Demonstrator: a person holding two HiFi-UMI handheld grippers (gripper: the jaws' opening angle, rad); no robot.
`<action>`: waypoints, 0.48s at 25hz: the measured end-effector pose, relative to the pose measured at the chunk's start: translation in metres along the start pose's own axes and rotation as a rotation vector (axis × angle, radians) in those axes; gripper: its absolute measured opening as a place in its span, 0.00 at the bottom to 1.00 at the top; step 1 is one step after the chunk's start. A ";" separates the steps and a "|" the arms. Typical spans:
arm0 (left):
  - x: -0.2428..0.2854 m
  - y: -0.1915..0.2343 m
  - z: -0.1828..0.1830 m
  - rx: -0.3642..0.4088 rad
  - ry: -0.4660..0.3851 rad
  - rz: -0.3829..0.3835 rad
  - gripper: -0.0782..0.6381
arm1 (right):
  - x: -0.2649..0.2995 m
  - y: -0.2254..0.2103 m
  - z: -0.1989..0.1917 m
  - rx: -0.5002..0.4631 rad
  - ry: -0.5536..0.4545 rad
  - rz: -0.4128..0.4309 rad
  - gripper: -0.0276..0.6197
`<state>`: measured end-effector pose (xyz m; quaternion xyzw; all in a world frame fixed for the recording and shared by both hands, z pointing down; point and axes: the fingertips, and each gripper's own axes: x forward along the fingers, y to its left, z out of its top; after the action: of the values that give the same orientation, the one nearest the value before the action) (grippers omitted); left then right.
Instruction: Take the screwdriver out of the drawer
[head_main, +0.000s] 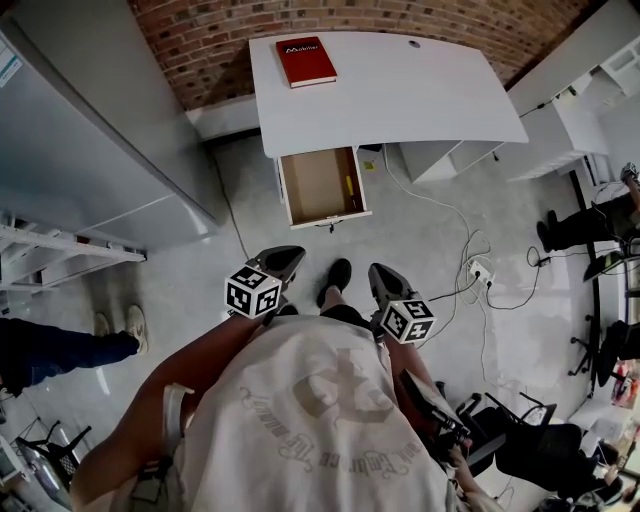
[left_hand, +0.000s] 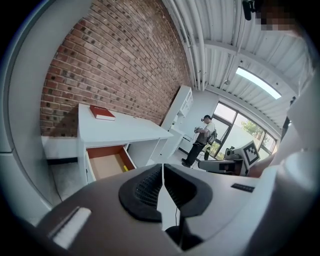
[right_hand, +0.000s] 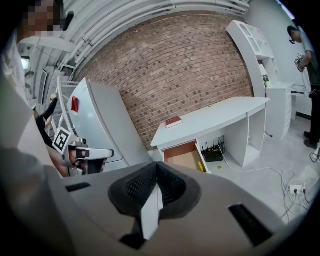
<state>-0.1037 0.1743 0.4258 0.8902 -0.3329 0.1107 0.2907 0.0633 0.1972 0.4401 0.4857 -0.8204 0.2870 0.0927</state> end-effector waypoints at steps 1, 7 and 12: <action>0.006 0.001 0.004 0.000 0.002 -0.001 0.13 | 0.001 -0.007 0.002 0.005 0.001 -0.005 0.05; 0.047 0.012 0.039 0.019 0.017 -0.008 0.13 | 0.024 -0.045 0.032 0.019 -0.012 -0.014 0.05; 0.083 0.011 0.055 0.031 0.043 -0.015 0.13 | 0.040 -0.071 0.055 0.021 -0.022 0.001 0.05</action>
<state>-0.0484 0.0910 0.4183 0.8945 -0.3181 0.1329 0.2847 0.1098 0.1108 0.4393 0.4892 -0.8186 0.2905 0.0783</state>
